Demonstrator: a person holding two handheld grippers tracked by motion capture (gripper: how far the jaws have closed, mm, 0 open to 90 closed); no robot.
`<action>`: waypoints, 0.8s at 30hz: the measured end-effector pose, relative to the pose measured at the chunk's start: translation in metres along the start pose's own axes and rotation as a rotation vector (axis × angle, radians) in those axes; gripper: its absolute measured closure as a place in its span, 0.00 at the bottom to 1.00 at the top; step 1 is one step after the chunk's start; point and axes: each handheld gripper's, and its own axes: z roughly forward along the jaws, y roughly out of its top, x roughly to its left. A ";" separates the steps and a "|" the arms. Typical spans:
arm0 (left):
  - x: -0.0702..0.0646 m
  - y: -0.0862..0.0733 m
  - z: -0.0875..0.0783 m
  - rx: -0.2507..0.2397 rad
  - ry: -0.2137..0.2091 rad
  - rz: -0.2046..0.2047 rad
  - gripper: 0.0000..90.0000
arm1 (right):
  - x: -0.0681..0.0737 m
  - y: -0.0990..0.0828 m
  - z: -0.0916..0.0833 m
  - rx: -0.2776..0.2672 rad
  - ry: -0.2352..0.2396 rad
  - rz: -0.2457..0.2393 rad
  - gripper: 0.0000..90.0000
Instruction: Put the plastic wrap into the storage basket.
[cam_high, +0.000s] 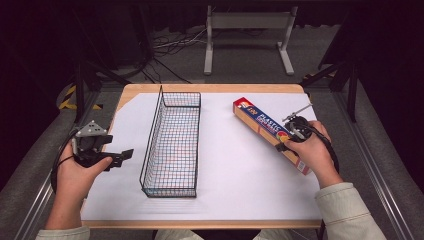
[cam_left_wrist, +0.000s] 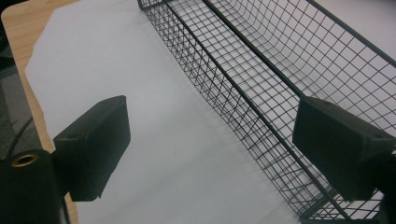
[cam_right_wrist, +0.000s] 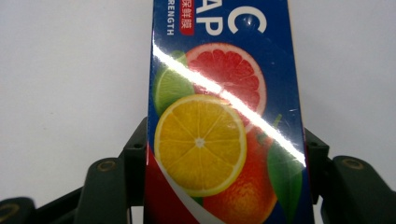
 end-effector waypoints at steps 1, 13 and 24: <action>0.000 0.000 0.000 0.000 0.000 0.000 0.12 | 0.000 0.000 0.000 0.000 0.000 0.000 0.45; -0.022 0.024 0.000 0.058 -0.043 0.137 0.10 | 0.002 0.012 -0.049 -0.015 0.030 -0.087 0.45; -0.039 0.045 -0.001 0.094 -0.083 0.243 0.11 | 0.006 0.020 -0.078 -0.016 0.080 -0.165 0.45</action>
